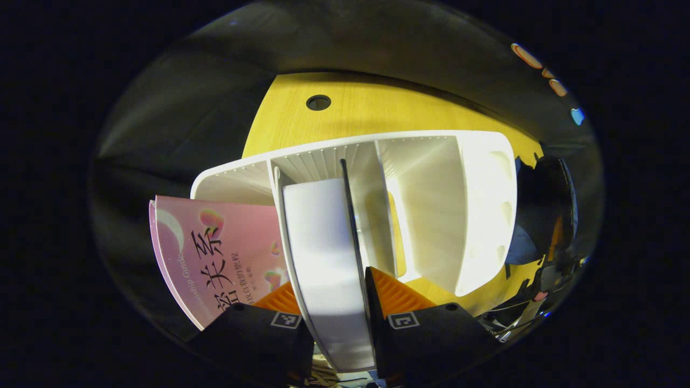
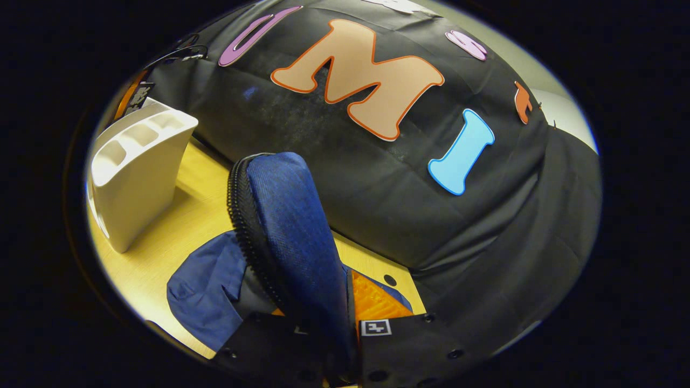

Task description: Open the schoolbag, grab two books from the bookshelf and put them into the schoolbag.

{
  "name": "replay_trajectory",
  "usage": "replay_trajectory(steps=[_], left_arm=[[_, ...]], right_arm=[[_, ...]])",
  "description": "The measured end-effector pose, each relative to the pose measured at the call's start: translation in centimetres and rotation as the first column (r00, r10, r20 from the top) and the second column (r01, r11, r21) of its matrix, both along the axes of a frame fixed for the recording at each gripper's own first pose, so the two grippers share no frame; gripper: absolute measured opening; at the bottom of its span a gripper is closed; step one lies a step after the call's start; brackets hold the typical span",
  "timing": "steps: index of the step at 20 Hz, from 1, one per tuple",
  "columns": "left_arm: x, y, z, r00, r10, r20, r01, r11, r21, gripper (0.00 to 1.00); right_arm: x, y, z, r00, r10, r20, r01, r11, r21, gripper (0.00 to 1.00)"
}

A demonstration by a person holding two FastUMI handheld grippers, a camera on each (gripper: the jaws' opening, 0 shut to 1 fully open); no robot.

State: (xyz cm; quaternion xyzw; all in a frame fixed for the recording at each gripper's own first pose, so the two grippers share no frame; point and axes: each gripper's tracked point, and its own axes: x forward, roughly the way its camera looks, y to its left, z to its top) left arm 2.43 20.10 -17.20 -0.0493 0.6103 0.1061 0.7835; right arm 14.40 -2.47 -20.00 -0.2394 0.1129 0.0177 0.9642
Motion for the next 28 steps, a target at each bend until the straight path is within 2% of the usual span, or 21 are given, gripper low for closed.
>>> replay_trajectory(steps=[4, 7, 9, 12, 14, 21, 22, 23, 28], left_arm=[[-0.2, 0.1, -0.3, 0.998, 0.019, -0.051, -0.019, 1.0, 0.011, 0.4], [-0.6, 0.1, -0.3, 0.994, 0.063, -0.085, -0.061, 0.998, 0.021, 0.37], [-0.5, 0.0, -0.3, 0.994, 0.063, -0.085, -0.062, 0.998, 0.024, 0.4], [-0.7, 0.0, -0.2, 0.993, 0.084, -0.087, -0.082, 0.996, 0.025, 0.35], [-1.4, -0.2, 0.2, 0.99, 0.101, -0.102, -0.1, 0.995, 0.011, 0.37], [-3.8, -0.4, 5.0, 0.987, 0.144, -0.065, -0.143, 0.99, 0.013, 0.34], [-4.1, -0.5, 5.8, 0.988, 0.146, -0.057, -0.145, 0.989, 0.015, 0.39], [-4.5, -0.7, 6.6, 0.988, 0.149, -0.052, -0.148, 0.989, 0.015, 0.39], [-6.3, -2.8, 10.2, 0.976, 0.215, -0.034, -0.216, 0.976, -0.038, 0.39]], right_arm=[[0.1, 0.1, -0.1, 1.0, -0.002, -0.005, 0.002, 1.0, 0.008, 0.07], [0.1, 0.1, -0.2, 1.0, -0.001, -0.006, 0.001, 1.0, 0.003, 0.07], [0.0, 0.2, -0.3, 1.0, 0.001, -0.008, -0.001, 1.0, 0.003, 0.07], [0.1, 0.0, -0.2, 1.0, 0.002, -0.007, -0.002, 1.0, 0.004, 0.07], [0.0, -0.1, -0.1, 1.0, 0.001, -0.007, -0.001, 1.0, 0.009, 0.07], [-0.1, -0.4, 0.1, 1.0, 0.008, 0.0, -0.008, 1.0, 0.024, 0.07], [-0.1, -0.5, 0.2, 1.0, 0.005, 0.004, -0.005, 1.0, 0.025, 0.07], [-0.2, -0.5, 0.2, 1.0, 0.005, 0.006, -0.005, 1.0, 0.028, 0.07], [-0.3, -0.6, 0.4, 1.0, 0.017, 0.01, -0.017, 0.999, 0.045, 0.07]])
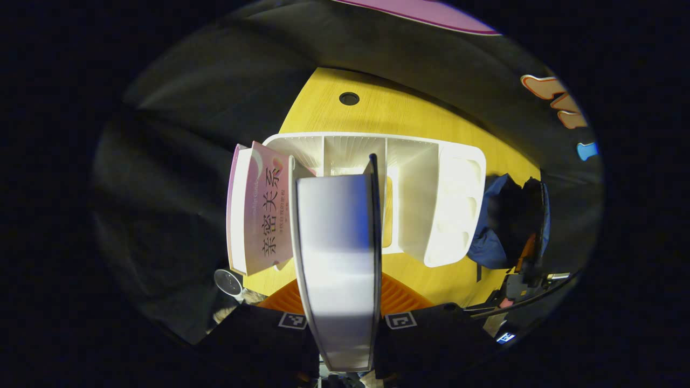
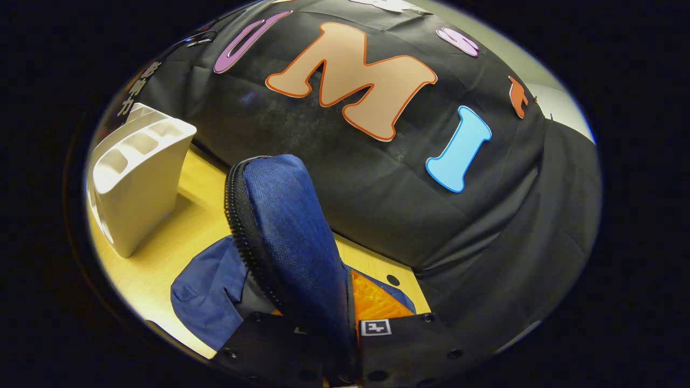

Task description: Open the schoolbag, grab two books from the bookshelf and put them into the schoolbag.

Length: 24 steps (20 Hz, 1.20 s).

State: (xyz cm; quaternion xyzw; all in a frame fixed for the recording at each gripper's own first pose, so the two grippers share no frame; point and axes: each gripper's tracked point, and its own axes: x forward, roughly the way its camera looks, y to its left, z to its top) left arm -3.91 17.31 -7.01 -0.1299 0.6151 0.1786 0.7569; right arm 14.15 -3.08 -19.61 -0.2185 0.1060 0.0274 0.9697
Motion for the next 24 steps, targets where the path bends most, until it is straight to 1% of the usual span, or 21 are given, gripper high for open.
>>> replay_trajectory(steps=[4, 7, 10, 12, 14, 16, 18, 21, 24], left_arm=[[-0.8, -0.8, 3.5, 0.999, 0.032, 0.017, -0.033, 0.999, 0.024, 0.39], [-1.0, -2.1, 6.4, 0.999, 0.029, 0.036, -0.031, 0.999, 0.035, 0.39], [0.5, -4.4, 9.1, 0.996, -0.043, 0.078, 0.037, 0.996, 0.076, 0.39], [1.9, -6.9, 10.1, 0.987, -0.101, 0.123, 0.094, 0.994, 0.062, 0.39], [3.7, -10.1, 10.0, 0.973, -0.146, 0.176, 0.145, 0.989, 0.016, 0.39], [5.5, -13.7, 9.2, 0.96, -0.172, 0.223, 0.19, 0.98, -0.062, 0.39], [7.5, -17.4, 8.2, 0.941, -0.185, 0.283, 0.233, 0.962, -0.146, 0.39], [11.3, -21.6, 5.7, 0.901, -0.228, 0.369, 0.313, 0.93, -0.191, 0.39], [13.7, -25.7, 2.4, 0.877, -0.235, 0.419, 0.366, 0.892, -0.266, 0.39]], right_arm=[[0.0, -0.2, 0.2, 1.0, 0.01, 0.003, -0.01, 1.0, 0.018, 0.07], [0.0, -0.3, 0.2, 1.0, 0.021, 0.004, -0.021, 1.0, 0.017, 0.07], [-0.1, -0.2, 0.1, 1.0, 0.028, 0.003, -0.028, 0.999, 0.022, 0.07], [0.0, -0.3, 0.2, 1.0, 0.029, 0.0, -0.029, 0.999, 0.033, 0.07], [0.0, -0.6, 0.4, 1.0, 0.028, 0.002, -0.028, 0.999, 0.043, 0.07], [0.0, -0.9, 0.6, 1.0, 0.026, 0.003, -0.026, 0.998, 0.058, 0.07], [0.1, -1.4, 1.0, 1.0, 0.02, 0.002, -0.02, 0.997, 0.081, 0.07], [0.1, -1.9, 1.2, 1.0, 0.018, -0.001, -0.018, 0.994, 0.104, 0.07], [0.1, -2.5, 1.4, 1.0, 0.005, -0.003, -0.004, 0.99, 0.139, 0.07]])
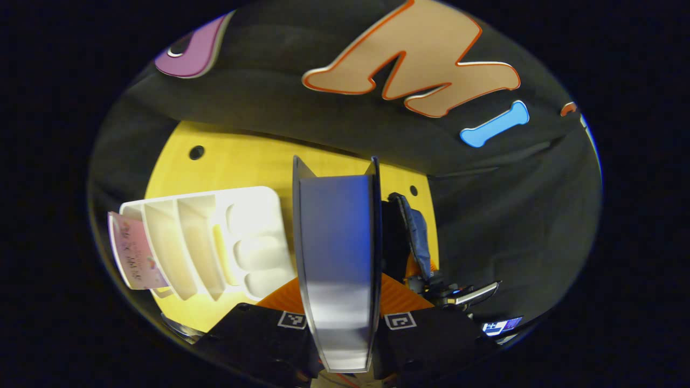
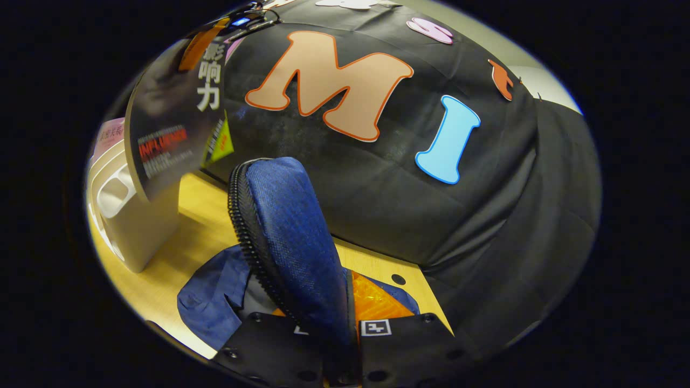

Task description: Open the schoolbag, grab two books from the bookshelf and put them into the schoolbag.

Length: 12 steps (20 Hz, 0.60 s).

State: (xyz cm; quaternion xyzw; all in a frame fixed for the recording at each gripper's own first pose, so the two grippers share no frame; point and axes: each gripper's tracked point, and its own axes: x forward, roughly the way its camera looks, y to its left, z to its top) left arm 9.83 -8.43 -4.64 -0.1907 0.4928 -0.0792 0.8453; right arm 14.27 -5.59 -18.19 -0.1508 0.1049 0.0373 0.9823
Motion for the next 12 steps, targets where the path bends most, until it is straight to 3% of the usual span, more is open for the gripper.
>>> replay_trajectory(steps=[7, 12], left_arm=[[3.1, -5.2, -10.1, 0.999, -0.03, 0.023, 0.033, 0.989, -0.147, 0.38], [4.2, -9.2, -14.3, 0.998, -0.029, 0.052, 0.042, 0.962, -0.271, 0.37]], right_arm=[[-0.1, -1.8, 0.6, 1.0, -0.03, 0.004, 0.03, 0.997, 0.077, 0.07], [-0.2, -2.2, 0.7, 0.999, -0.033, 0.008, 0.033, 0.995, 0.099, 0.07]])
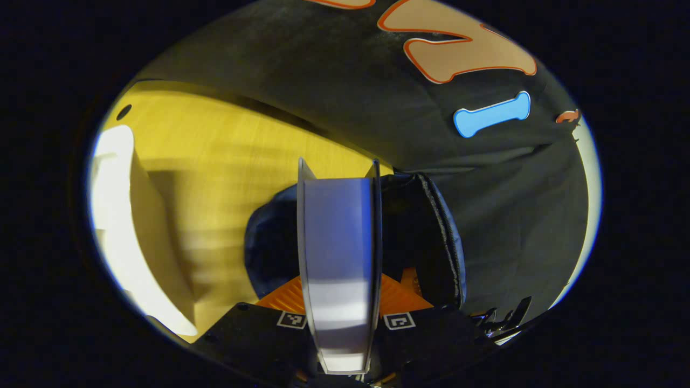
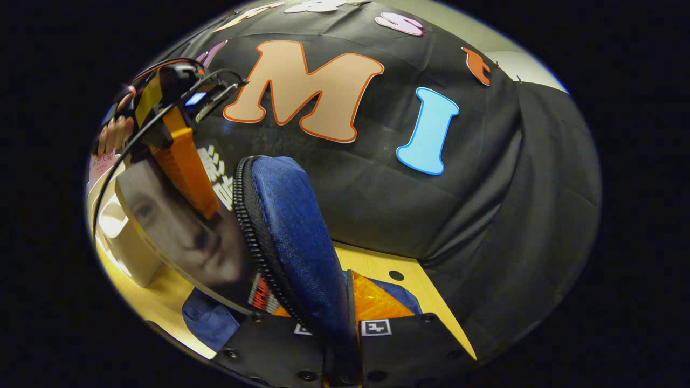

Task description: Open the schoolbag, grab two books from the bookshelf and put them into the schoolbag.

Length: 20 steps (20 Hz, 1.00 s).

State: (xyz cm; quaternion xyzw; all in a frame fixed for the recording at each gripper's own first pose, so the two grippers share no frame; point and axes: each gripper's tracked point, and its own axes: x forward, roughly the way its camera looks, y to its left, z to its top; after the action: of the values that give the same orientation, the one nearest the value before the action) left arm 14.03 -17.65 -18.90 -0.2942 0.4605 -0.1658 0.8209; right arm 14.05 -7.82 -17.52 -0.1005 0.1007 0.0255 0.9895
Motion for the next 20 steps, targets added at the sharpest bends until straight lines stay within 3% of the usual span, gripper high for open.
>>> replay_trajectory(steps=[3, 7, 12, 17, 20], left_arm=[[0.6, -1.8, -2.4, 0.999, 0.011, 0.035, -0.01, 1.0, -0.025, 0.37], [1.7, -5.2, -5.6, 1.0, 0.023, 0.018, -0.02, 0.989, -0.144, 0.36], [2.3, -7.6, -8.1, 0.999, -0.006, 0.035, 0.012, 0.98, -0.199, 0.36], [2.0, -8.7, -10.1, 0.999, -0.041, 0.022, 0.044, 0.989, -0.139, 0.36], [2.3, -7.3, -10.5, 0.999, -0.025, 0.042, 0.028, 0.997, -0.073, 0.58]], right_arm=[[0.1, 0.0, 0.0, 1.0, -0.002, 0.0, 0.002, 1.0, 0.024, 0.07], [0.1, 0.5, 0.2, 1.0, 0.008, 0.007, -0.008, 0.999, 0.034, 0.07], [0.1, 0.3, 0.4, 1.0, -0.002, 0.012, 0.002, 0.999, 0.043, 0.07], [0.4, 0.1, -0.2, 1.0, -0.017, -0.005, 0.017, 0.996, 0.086, 0.07], [0.4, 0.0, -0.4, 1.0, -0.01, -0.006, 0.011, 0.997, 0.081, 0.07]])
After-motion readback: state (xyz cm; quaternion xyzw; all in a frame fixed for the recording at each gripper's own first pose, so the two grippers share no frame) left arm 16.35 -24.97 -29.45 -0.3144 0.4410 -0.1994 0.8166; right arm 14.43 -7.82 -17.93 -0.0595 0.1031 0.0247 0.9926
